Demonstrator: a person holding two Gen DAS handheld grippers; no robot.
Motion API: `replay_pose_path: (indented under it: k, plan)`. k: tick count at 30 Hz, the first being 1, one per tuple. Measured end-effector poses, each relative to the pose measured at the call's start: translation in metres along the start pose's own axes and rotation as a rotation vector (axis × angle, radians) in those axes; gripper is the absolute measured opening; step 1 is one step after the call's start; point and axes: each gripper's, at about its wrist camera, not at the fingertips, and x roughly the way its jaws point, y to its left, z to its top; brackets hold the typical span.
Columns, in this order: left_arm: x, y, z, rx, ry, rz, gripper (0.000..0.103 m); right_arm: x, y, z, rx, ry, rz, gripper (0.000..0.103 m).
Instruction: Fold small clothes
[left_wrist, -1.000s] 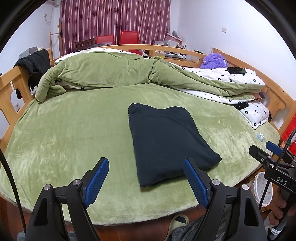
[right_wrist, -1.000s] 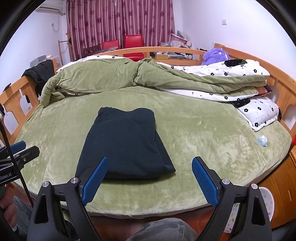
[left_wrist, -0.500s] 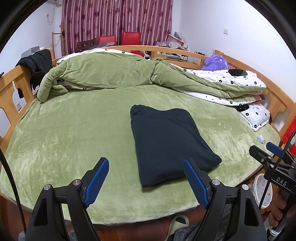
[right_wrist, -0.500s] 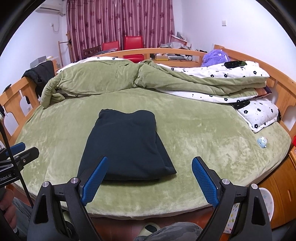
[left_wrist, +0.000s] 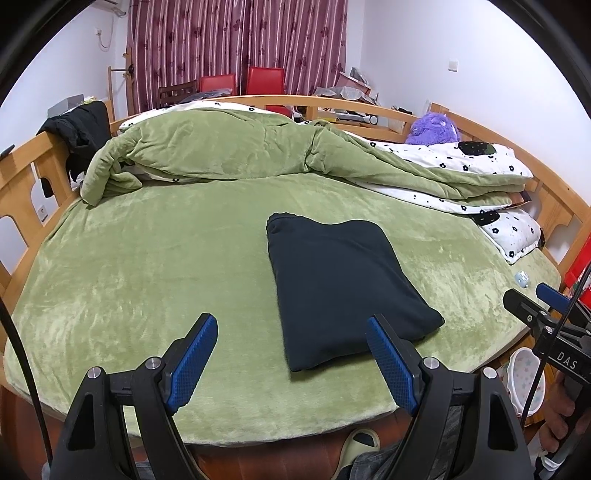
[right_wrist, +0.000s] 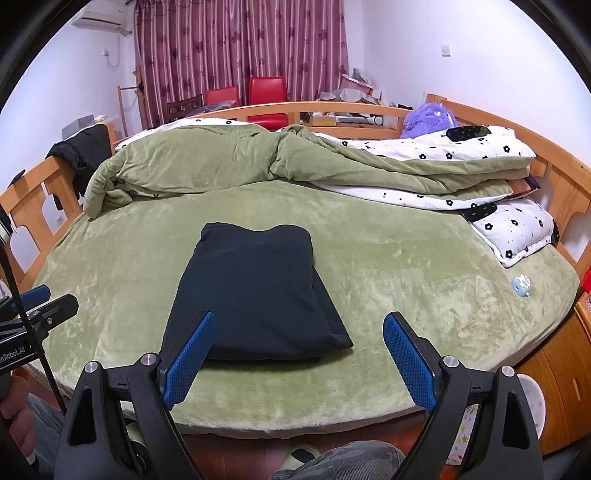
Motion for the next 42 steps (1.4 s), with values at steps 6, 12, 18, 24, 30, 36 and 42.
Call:
replay_pose_path:
  k: [6,12,18,24,30,36,42]
  plan:
    - [-0.008,0.003,0.0,0.001,-0.009,0.004,0.082,-0.002,0.0,-0.001,0.003,0.001,0.004,0.091]
    - [-0.014,0.005,0.0,0.003,-0.017,0.004,0.082,-0.008,0.001,-0.002,0.004,-0.006,0.004,0.091]
    - [-0.018,0.003,0.0,0.005,-0.021,0.005,0.082,-0.013,0.003,-0.004,0.005,-0.011,0.004,0.091]
    - [-0.019,0.003,0.0,0.005,-0.023,0.006,0.082,-0.016,0.005,-0.004,0.004,-0.012,0.007,0.091]
    - [-0.024,0.003,-0.003,0.005,-0.026,0.004,0.082,-0.017,0.006,-0.005,0.006,-0.014,0.005,0.091]
    - [-0.029,0.004,-0.006,0.006,-0.026,0.005,0.082,-0.022,0.008,-0.004,0.01,-0.017,0.006,0.091]
    - [-0.033,0.007,-0.009,0.005,-0.026,0.01,0.082,-0.025,0.008,-0.006,0.015,-0.02,0.008,0.091]
